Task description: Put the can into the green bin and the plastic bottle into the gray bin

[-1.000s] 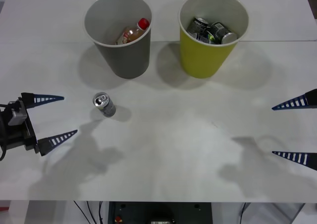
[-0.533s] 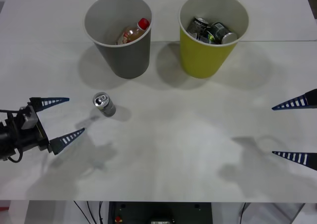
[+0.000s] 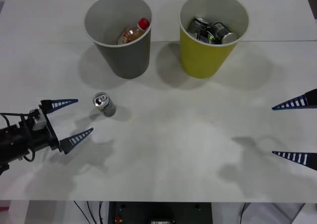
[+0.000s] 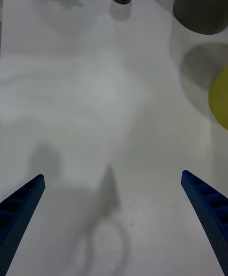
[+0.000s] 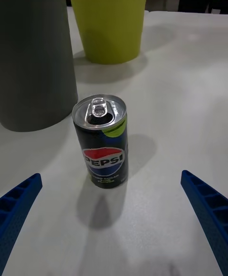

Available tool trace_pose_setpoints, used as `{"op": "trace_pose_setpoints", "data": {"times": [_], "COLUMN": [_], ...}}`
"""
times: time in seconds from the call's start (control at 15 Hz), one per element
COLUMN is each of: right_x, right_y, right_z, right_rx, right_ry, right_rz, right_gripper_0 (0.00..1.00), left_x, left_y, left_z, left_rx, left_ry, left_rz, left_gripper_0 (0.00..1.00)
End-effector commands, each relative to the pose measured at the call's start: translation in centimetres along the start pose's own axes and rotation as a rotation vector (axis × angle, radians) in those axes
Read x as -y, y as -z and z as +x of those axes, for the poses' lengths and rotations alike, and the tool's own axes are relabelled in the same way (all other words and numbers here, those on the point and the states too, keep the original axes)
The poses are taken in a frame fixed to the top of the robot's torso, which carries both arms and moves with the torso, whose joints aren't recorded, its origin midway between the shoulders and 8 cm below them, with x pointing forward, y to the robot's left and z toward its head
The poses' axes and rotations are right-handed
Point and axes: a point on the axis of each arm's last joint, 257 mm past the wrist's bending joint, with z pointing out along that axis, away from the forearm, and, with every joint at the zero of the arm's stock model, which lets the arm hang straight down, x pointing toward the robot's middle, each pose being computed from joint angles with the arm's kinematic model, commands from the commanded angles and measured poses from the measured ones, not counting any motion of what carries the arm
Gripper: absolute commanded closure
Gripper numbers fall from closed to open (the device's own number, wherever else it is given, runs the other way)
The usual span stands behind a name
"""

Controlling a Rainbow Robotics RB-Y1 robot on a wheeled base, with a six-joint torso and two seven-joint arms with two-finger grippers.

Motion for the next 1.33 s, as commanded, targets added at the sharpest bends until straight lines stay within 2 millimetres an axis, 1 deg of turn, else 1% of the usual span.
{"op": "trace_pose_setpoints", "data": {"times": [0.07,0.33,0.67,1.33], "right_x": [0.0,0.0,0.0,0.0], "right_y": [0.0,0.0,0.0,0.0], "right_z": [0.0,0.0,0.0,0.0], "right_rx": [0.000,0.000,0.000,0.000], "right_ry": [0.000,0.000,0.000,0.000], "right_rz": [0.000,0.000,0.000,0.000], "right_gripper_0": [0.00,0.00,0.00,0.00], "left_x": [0.0,-0.4,-0.8,-0.5], "left_y": [-0.9,-2.5,-4.1,-8.2], "left_z": [0.5,0.8,0.6,0.2], "left_rx": [0.016,0.034,0.036,0.037], "left_ry": [0.022,0.055,0.059,0.071], "left_rz": [-0.007,-0.028,-0.046,-0.065], "left_gripper_0": [0.00,0.00,0.00,0.00]}}
